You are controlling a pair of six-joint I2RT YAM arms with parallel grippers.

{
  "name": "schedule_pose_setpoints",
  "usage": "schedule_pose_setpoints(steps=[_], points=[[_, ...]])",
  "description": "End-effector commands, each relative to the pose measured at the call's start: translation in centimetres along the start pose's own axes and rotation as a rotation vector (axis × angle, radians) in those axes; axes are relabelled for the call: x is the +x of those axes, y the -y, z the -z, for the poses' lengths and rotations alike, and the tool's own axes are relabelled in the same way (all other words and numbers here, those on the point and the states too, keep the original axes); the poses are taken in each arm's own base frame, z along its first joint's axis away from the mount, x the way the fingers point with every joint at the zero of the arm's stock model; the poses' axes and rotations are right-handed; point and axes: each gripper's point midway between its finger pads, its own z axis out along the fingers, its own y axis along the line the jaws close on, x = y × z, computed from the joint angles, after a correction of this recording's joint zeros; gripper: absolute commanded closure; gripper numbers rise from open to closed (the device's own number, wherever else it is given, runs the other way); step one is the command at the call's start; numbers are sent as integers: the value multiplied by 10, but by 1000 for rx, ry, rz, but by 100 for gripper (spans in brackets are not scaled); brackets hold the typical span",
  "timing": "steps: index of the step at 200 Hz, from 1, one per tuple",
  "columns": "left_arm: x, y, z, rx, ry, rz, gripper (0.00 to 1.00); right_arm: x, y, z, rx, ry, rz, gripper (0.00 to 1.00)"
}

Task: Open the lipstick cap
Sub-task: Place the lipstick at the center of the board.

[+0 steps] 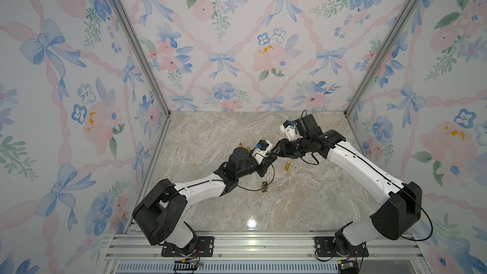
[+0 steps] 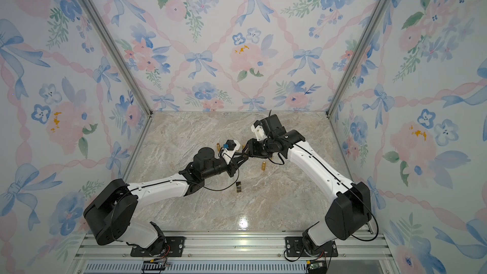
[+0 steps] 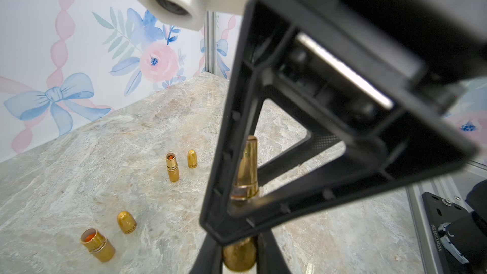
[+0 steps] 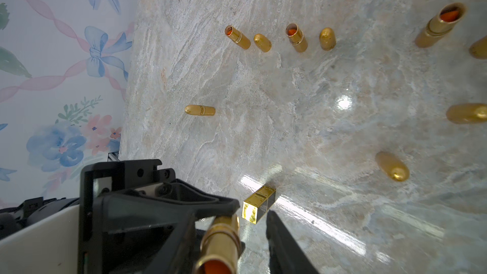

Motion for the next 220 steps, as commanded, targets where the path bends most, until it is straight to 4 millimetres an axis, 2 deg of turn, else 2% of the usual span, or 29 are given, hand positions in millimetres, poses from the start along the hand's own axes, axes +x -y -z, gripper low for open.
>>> schedule_pose_setpoints(steps=[1, 104, 183, 202, 220], points=[[-14, 5, -1, 18, 38, -35, 100, -3, -7, -1, -18, 10, 20, 59], [-13, -8, -4, -52, 35, -26, 100, -3, -5, 1, -13, 21, 22, 77], [-13, -13, -6, -81, 35, -17, 100, -13, -5, 11, 21, 57, 45, 83], [-13, -15, -6, -86, 34, -14, 88, -17, -4, 15, 33, 70, 44, 84], [-13, -16, -6, -92, 34, -13, 63, -22, -1, 17, 48, 86, 46, 84]])
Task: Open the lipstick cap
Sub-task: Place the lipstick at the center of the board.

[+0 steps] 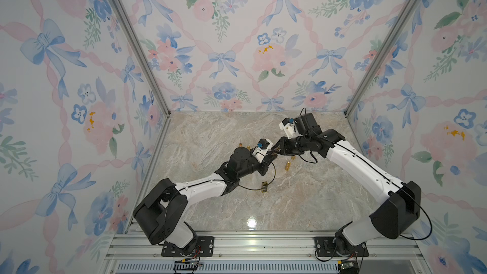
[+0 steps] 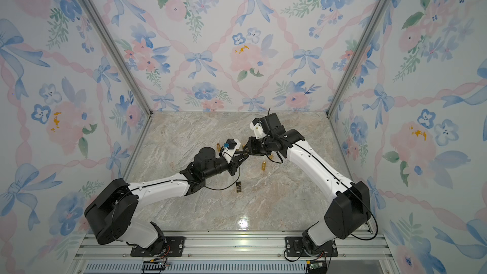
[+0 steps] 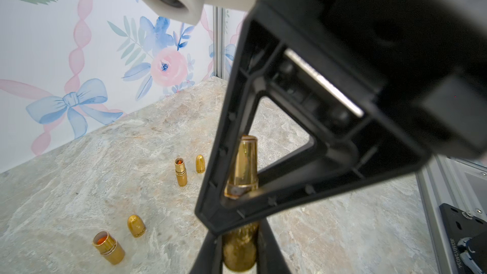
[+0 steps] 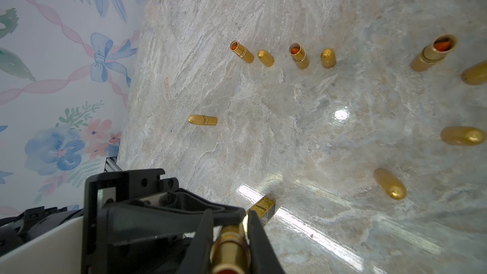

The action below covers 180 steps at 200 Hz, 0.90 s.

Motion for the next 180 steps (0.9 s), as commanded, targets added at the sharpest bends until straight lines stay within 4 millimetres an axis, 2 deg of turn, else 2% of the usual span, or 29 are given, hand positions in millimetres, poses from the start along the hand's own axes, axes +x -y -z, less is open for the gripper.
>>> schedule_pose_setpoints(steps=[1, 12, 30, 58, 79, 105, 121, 125, 139, 180], points=[[-6, -9, -3, -41, 14, -3, 62, -10, 5, 13, 45, 36, 12, 84], [-5, -9, -3, -43, 12, -2, 52, -14, 9, 14, 57, 47, 9, 84], [-4, -10, -1, -47, 12, 2, 45, -20, 20, 14, 98, 70, 6, 84], [-1, -9, 4, -55, 6, 17, 31, -29, 52, 12, 248, 100, 36, 84], [2, -13, 9, -82, 2, 46, 17, -32, 76, 0, 344, 106, 54, 84], [11, -18, 14, -118, -15, 80, 2, -34, 95, -21, 366, 115, 50, 85], [16, -21, 16, -136, -25, 101, 2, -36, 108, -27, 408, 130, 51, 85], [17, -21, 16, -139, -25, 109, 2, -33, 115, -36, 422, 108, 47, 85], [19, -23, 16, -146, -30, 133, 2, -34, 128, -45, 464, 110, 56, 85], [24, -26, 12, -173, -38, 188, 2, -34, 153, -68, 517, 122, 54, 85]])
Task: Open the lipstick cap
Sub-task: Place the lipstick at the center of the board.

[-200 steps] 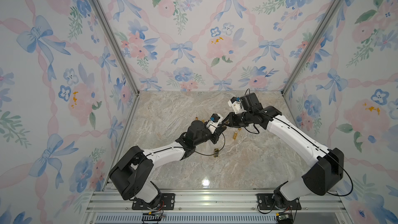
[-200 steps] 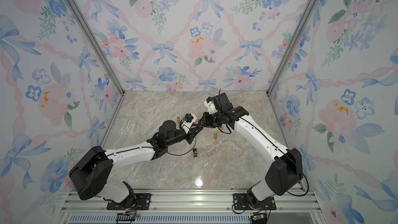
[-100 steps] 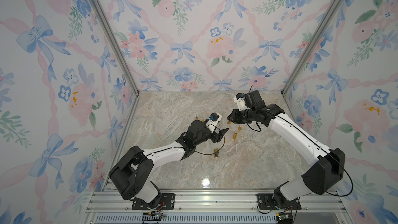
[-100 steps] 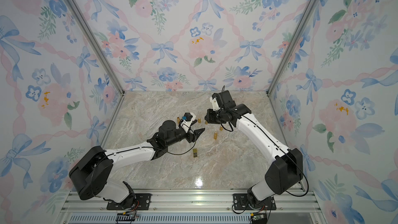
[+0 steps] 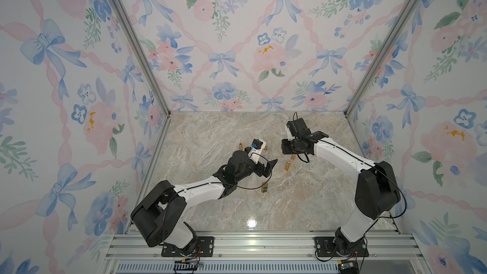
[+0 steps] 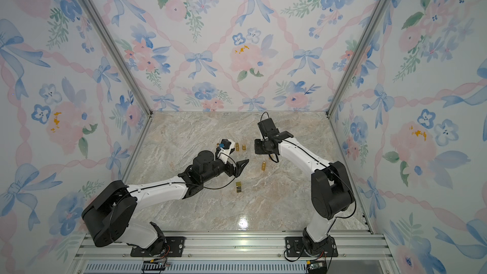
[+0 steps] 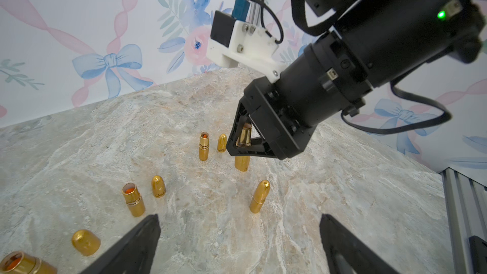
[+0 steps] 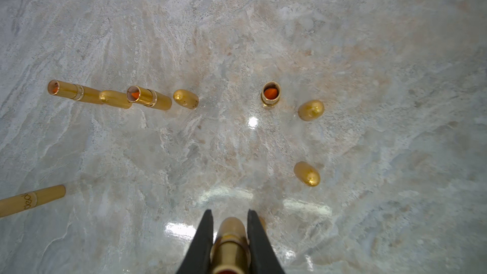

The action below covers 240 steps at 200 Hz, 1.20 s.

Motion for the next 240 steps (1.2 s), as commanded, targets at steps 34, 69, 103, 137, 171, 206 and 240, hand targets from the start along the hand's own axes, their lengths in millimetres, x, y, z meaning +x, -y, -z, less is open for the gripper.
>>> schedule_pose_setpoints(steps=[34, 69, 103, 137, 171, 206, 240], points=[[6, 2, -3, -15, -16, 49, 2, -1, 20, -41, 90, 29, 13, 85], [10, 6, -7, -8, -29, 46, 2, 4, 26, -56, 110, 36, 19, 85], [13, 7, -10, -4, -36, 42, 2, 10, 30, -67, 117, 28, 25, 85], [13, 7, -12, -6, -38, 38, 2, 15, 31, -73, 115, 20, 22, 85], [14, 7, -12, -7, -41, 35, 2, 19, 31, -79, 116, 11, 29, 85], [14, 7, -14, -8, -41, 31, 2, 23, 33, -83, 120, 4, 28, 85], [15, 6, -14, -11, -43, 29, 2, 26, 34, -86, 122, -1, 33, 84]])
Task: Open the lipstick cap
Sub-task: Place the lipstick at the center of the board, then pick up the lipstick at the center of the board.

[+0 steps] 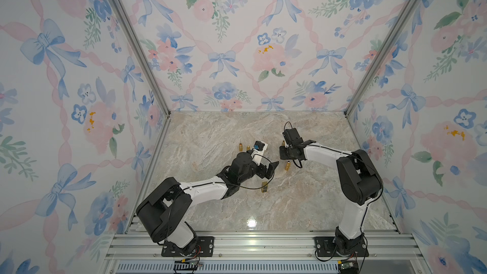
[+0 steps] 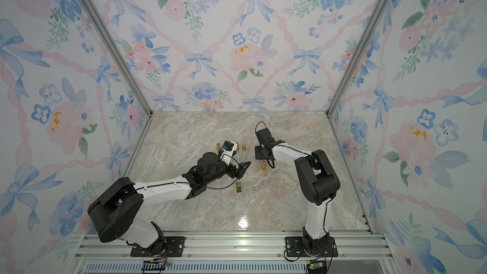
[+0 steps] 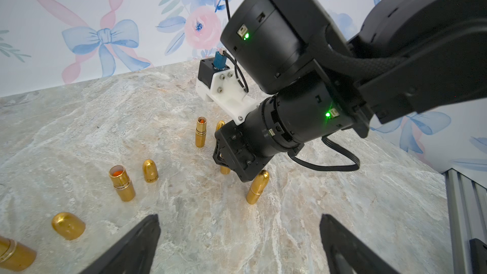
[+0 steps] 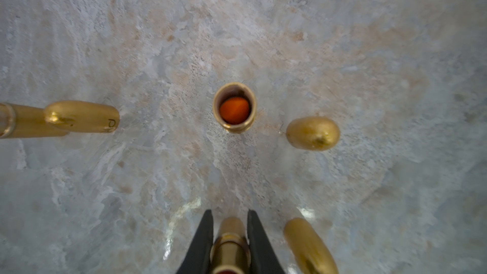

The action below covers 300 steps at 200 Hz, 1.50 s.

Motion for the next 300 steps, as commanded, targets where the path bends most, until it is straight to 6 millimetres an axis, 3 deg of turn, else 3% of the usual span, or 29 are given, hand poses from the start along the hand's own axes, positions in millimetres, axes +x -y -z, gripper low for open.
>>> schedule_pose_setpoints(steps=[1, 47, 98, 152, 192, 257, 288, 291, 300], points=[[-5, 3, -4, -1, 6, -3, 2, 8, 6, -9, 22, -17, 15, 84], [-6, 3, -4, -3, 6, -6, 2, 8, 6, -8, 21, -19, 16, 74], [-8, 2, -4, -5, 10, -10, 2, -7, 2, 6, 8, 0, 19, 63], [-9, 1, -3, -11, 13, -16, 2, -28, -3, 38, -10, 34, 21, 54], [-9, 4, 1, 2, 12, -24, 2, -32, 1, 71, -2, 23, 8, 48], [5, 24, 8, 80, -18, -58, 2, 8, -4, 112, 16, -105, 34, 40], [9, 33, 9, 119, -31, -76, 2, 31, -7, 111, 24, -166, 17, 40], [22, 32, 11, 116, -59, -74, 2, 33, -7, 111, 26, -171, 17, 40], [25, 32, 13, 119, -65, -75, 2, 39, -8, 108, 28, -180, 17, 40]])
